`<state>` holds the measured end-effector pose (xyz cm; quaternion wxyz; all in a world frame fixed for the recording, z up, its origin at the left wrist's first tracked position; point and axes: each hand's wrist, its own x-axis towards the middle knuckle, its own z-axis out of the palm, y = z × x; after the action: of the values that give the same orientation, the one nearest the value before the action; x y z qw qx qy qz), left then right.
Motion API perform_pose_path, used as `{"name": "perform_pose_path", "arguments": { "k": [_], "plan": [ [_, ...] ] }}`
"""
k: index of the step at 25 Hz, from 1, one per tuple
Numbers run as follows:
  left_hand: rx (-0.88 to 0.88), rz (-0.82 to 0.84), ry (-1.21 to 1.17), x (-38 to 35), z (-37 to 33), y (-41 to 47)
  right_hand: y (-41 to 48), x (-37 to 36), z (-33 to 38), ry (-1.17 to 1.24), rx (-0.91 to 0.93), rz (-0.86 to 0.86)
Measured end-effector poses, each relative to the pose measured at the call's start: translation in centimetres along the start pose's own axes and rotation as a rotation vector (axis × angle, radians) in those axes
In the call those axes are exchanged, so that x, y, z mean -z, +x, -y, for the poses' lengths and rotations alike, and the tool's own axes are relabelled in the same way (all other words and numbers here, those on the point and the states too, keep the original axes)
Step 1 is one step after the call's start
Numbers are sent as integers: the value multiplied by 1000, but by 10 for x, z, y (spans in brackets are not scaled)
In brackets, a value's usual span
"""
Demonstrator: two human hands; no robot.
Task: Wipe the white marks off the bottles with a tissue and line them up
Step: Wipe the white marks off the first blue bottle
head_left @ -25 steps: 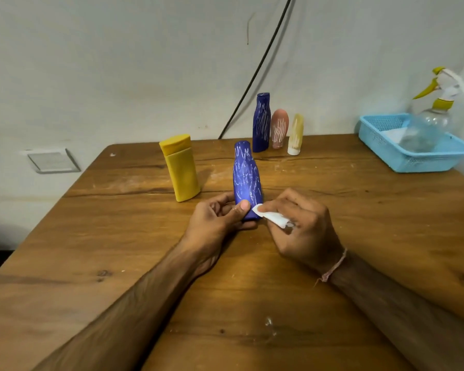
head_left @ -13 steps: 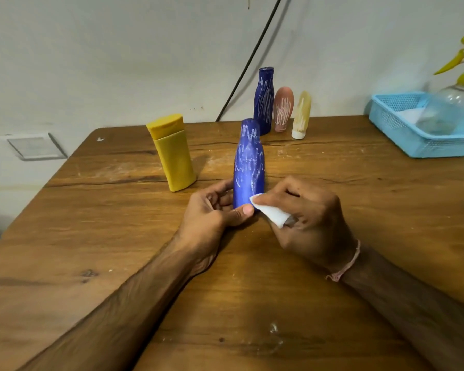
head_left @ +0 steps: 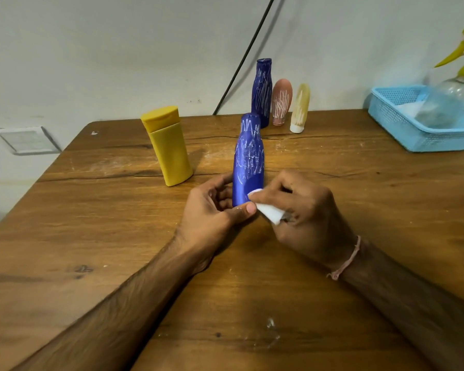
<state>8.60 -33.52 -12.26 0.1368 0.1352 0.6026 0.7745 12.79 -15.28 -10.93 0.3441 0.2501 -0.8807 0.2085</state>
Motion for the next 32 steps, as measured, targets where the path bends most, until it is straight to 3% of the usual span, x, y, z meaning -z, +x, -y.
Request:
{"name": "perform_pose_path", "arguments": {
  "k": [5,8,11,15,17,20,25,29,32],
  "plan": [
    [3,-5,38,3,0,2,4,2,-3,-49,-76,-29],
    [-17,3,141,2,0,0,1,-2,1,-20,41,66],
    [-28,-6,180,-2,0,0,7,-1,-4,-29,-21,-37],
    [-42,-3,248,-1,0,1,3,0,0,-20,63,58],
    [-68,14,298,-4,0,0,7,-2,1,-37,31,12],
    [-76,10,291,-6,1,-1,10,1,0,-53,-94,-71],
    [-57,1,226,-3,0,0,6,4,0,46,42,67],
    [-54,7,236,-5,2,0,5,11,-9,-48,-115,-64],
    [-51,9,194,-4,1,0,4,4,1,24,33,47]
  ]
}}
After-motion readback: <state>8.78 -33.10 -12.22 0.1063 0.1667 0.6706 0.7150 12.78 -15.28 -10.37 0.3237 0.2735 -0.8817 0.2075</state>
